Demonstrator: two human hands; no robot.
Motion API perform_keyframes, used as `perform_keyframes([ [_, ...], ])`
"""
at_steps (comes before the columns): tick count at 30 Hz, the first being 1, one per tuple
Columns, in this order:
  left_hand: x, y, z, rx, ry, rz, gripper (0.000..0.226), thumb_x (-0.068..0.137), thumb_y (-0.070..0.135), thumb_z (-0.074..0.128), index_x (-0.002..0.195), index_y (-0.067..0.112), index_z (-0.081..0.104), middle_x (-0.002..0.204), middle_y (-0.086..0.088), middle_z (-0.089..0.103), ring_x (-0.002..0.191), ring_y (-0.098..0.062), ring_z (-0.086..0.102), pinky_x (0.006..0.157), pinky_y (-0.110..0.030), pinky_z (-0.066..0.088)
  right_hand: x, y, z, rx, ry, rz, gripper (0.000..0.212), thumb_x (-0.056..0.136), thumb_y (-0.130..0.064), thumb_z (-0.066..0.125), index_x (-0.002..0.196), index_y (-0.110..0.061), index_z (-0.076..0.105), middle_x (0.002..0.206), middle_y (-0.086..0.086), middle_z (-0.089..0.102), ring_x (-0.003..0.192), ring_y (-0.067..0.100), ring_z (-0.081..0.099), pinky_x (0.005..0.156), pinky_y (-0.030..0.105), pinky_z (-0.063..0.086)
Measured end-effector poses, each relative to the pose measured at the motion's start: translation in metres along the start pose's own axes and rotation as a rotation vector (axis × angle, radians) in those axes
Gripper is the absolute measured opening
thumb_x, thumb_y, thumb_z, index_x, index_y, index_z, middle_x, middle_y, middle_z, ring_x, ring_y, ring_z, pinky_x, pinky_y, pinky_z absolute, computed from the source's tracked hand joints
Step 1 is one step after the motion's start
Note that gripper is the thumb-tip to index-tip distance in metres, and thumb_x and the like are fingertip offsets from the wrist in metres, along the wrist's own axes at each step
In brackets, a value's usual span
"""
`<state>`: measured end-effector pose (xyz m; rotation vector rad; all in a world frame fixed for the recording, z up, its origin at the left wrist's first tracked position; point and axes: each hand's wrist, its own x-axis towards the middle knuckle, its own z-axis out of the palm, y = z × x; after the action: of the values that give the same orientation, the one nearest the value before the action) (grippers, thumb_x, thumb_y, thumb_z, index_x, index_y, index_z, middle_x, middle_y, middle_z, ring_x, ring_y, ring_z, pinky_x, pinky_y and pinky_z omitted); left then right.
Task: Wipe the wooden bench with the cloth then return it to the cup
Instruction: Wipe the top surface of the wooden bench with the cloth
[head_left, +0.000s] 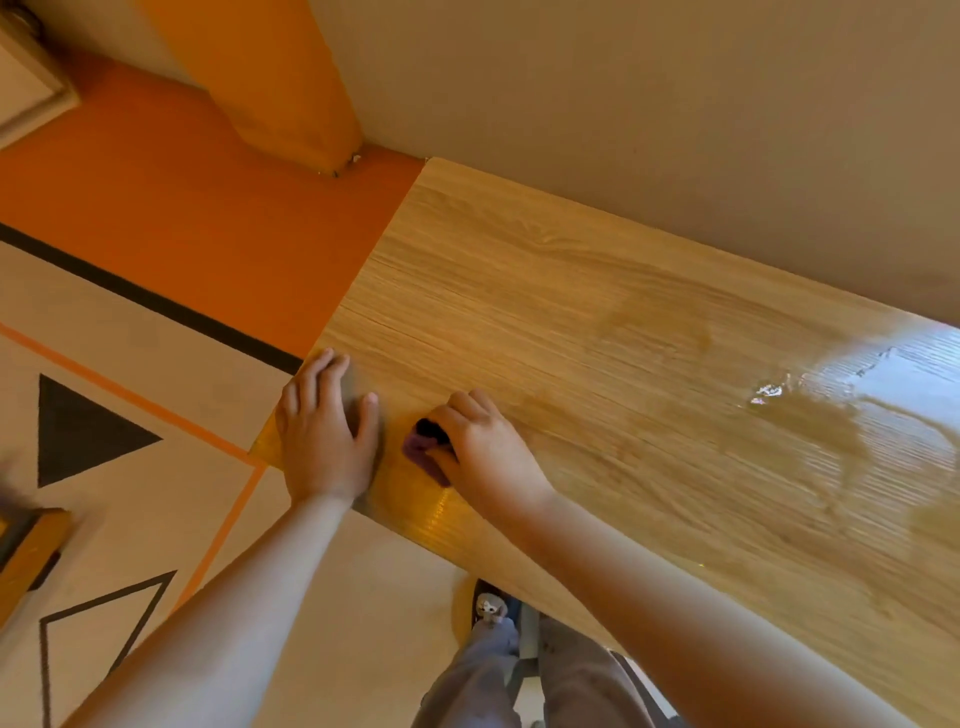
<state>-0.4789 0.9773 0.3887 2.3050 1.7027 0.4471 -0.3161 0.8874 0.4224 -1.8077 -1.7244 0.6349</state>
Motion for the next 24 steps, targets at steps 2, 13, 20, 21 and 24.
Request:
perform_keyframes([
  [2,0.0,0.001,0.0,-0.006,-0.006,0.005,0.052,0.092,0.043,0.041,0.135,0.015,0.048,0.146,-0.003,0.042,0.133,-0.025,0.035,0.107,-0.044,0.03,-0.004,0.008,-0.004,-0.014,-0.01,-0.012,0.031,0.09,-0.029,0.05,0.104,-0.006,0.066,0.101,0.008,0.061,0.097,0.024,0.052,0.08,0.033,0.048],
  [13,-0.001,-0.003,0.001,-0.025,-0.003,0.013,0.049,0.094,0.041,0.043,0.135,0.017,0.047,0.146,-0.002,0.041,0.133,-0.025,0.034,0.107,-0.044,0.028,-0.003,0.056,-0.045,-0.042,0.207,0.276,0.019,0.088,-0.019,0.062,0.107,-0.014,0.065,0.105,0.003,0.057,0.1,0.018,0.052,0.082,0.025,0.04],
  [20,-0.001,-0.002,0.003,-0.029,0.026,0.027,0.045,0.093,0.036,0.048,0.133,0.014,0.049,0.144,-0.004,0.043,0.132,-0.026,0.036,0.107,-0.044,0.029,-0.05,-0.005,0.0,0.046,-0.087,-0.001,0.024,0.087,-0.024,0.055,0.101,-0.01,0.068,0.093,0.006,0.061,0.092,0.023,0.052,0.075,0.032,0.048],
  [21,-0.001,-0.003,0.004,-0.028,0.025,0.025,0.045,0.094,0.035,0.049,0.133,0.015,0.049,0.144,-0.004,0.043,0.132,-0.026,0.035,0.107,-0.044,0.029,-0.043,0.004,-0.007,0.054,-0.1,0.011,0.02,0.087,-0.021,0.059,0.104,-0.013,0.068,0.096,0.005,0.06,0.096,0.022,0.052,0.079,0.031,0.047],
  [24,-0.001,-0.003,0.004,-0.024,0.017,0.016,0.044,0.095,0.035,0.049,0.134,0.016,0.048,0.145,-0.003,0.042,0.132,-0.026,0.035,0.108,-0.045,0.029,-0.016,0.041,-0.037,0.04,0.037,0.161,0.02,0.084,-0.018,0.066,0.104,-0.019,0.07,0.099,0.001,0.058,0.098,0.019,0.054,0.082,0.025,0.042],
])
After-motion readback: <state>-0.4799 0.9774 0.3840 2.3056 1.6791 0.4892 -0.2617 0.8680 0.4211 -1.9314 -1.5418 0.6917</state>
